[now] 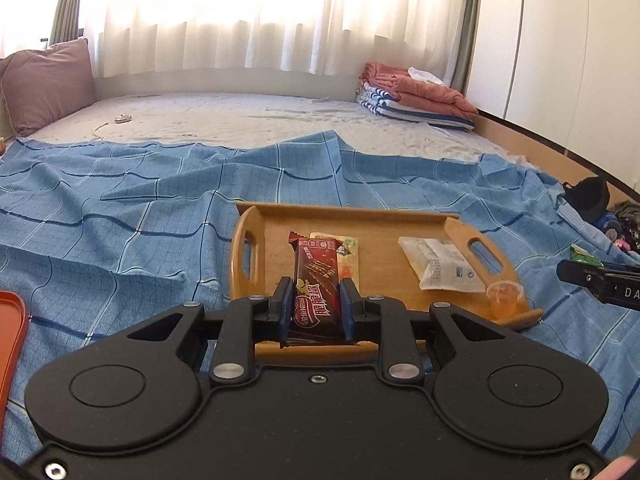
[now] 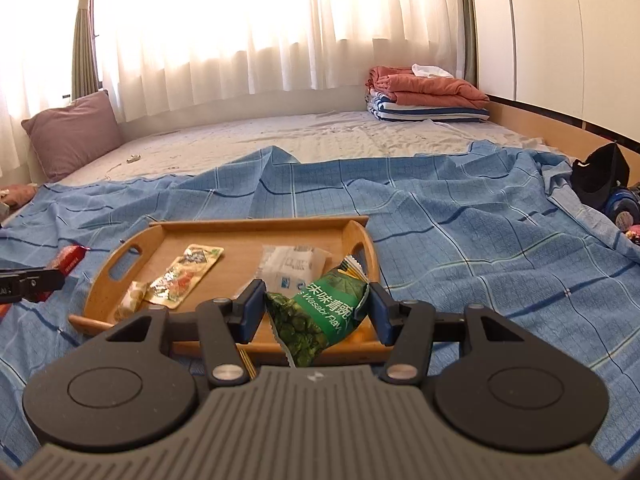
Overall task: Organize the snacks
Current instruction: 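Carry the chocolate bar with the left tool while the right tool carries the green bag over the tray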
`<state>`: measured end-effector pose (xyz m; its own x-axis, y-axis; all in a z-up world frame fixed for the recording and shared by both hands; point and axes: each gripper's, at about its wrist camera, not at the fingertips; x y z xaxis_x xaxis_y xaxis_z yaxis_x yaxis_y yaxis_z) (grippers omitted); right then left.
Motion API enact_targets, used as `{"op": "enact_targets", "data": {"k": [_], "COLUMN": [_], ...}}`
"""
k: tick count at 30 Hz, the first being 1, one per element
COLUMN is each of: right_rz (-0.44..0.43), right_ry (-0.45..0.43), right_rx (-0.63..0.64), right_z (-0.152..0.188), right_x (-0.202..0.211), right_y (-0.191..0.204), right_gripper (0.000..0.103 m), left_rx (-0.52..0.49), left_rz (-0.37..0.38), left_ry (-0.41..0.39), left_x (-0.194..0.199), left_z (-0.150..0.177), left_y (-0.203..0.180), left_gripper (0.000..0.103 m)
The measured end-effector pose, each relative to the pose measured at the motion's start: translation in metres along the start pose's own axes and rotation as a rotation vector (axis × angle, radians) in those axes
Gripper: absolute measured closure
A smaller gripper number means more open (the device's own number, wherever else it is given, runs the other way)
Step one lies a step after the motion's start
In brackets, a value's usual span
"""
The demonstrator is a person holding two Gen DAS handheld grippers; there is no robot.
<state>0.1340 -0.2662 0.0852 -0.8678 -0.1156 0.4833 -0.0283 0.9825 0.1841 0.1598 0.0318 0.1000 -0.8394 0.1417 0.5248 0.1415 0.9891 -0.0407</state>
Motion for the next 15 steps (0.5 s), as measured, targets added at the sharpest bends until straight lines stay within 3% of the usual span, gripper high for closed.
{"op": "enact_targets", "data": {"k": [9, 15], "right_rz": [-0.109, -0.16], "right_ry": [0.072, 0.09], "right_rx": [-0.014, 0.01], "right_z": [-0.034, -0.032], "right_x": [-0.054, -0.098], "right_y": [0.025, 0.048], "right_gripper": [0.046, 0.045], "left_rx": [0.037, 0.024], "left_rz": [0.02, 0.013], "left_ry": [0.055, 0.089], "left_x": [-0.066, -0.112], "left_z": [-0.037, -0.044], "left_y": [0.006, 0.006], "left_gripper": [0.08, 0.08]}}
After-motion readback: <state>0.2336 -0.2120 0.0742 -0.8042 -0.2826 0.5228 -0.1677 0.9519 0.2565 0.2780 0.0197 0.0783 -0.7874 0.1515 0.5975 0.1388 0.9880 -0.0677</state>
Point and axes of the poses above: each gripper's, at about its wrist camera, not at the fingertips, and x roughly against the way its jaws point, y to its left, z to its underside, and after that the axes turned 5 degrees about -x, right-handed
